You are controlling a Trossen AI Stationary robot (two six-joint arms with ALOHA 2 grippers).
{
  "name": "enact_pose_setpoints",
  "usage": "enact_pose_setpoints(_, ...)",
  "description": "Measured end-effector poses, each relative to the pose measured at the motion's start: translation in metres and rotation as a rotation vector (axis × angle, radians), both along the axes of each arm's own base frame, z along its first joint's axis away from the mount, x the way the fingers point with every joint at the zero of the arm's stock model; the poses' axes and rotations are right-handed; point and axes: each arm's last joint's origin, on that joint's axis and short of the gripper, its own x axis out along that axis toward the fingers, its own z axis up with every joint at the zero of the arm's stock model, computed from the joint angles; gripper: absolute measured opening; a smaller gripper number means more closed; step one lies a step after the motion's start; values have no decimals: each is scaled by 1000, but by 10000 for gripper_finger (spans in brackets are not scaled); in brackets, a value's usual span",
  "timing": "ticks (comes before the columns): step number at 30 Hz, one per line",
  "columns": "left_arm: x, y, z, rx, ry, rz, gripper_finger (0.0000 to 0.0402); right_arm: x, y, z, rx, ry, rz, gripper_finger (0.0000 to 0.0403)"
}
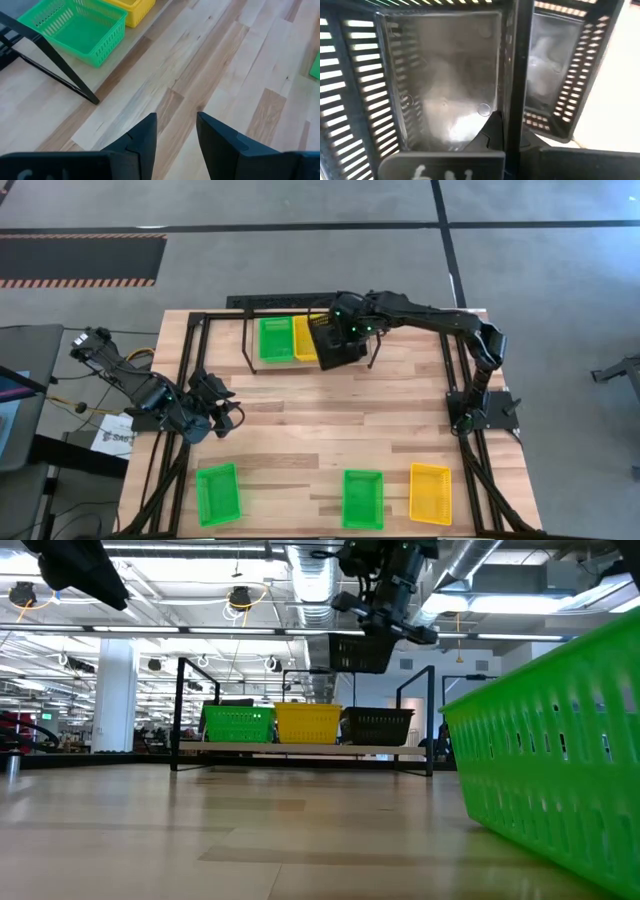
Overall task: Stack baskets on shelf by color
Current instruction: Stack the black bin on top of the black bins on the shelf
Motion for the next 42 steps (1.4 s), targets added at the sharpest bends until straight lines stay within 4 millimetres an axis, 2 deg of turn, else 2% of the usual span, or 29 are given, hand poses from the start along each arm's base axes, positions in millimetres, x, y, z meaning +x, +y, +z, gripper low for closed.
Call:
enact_pose_setpoints(7,0,0,0,1,12,-16,125,36,-8,-16,6,-196,89,0)
enact_pose_setpoints(11,0,0,0,-1,12,-15,125,38,-24,-29,49,-196,92,0)
enact_pose_setpoints(14,0,0,0,-3,11,-10,125,34,-34,-42,84,-130,85,0)
enact_pose_setpoints(18,1,-1,-1,-6,11,-4,125,28,-44,-48,106,-95,89,0)
enact_pose_setpoints(29,3,-2,-2,5,17,0,125,6,-82,-45,117,-113,43,0)
enact_pose_setpoints(42,3,-2,-2,-6,9,13,125,0,-94,-51,113,-122,42,0)
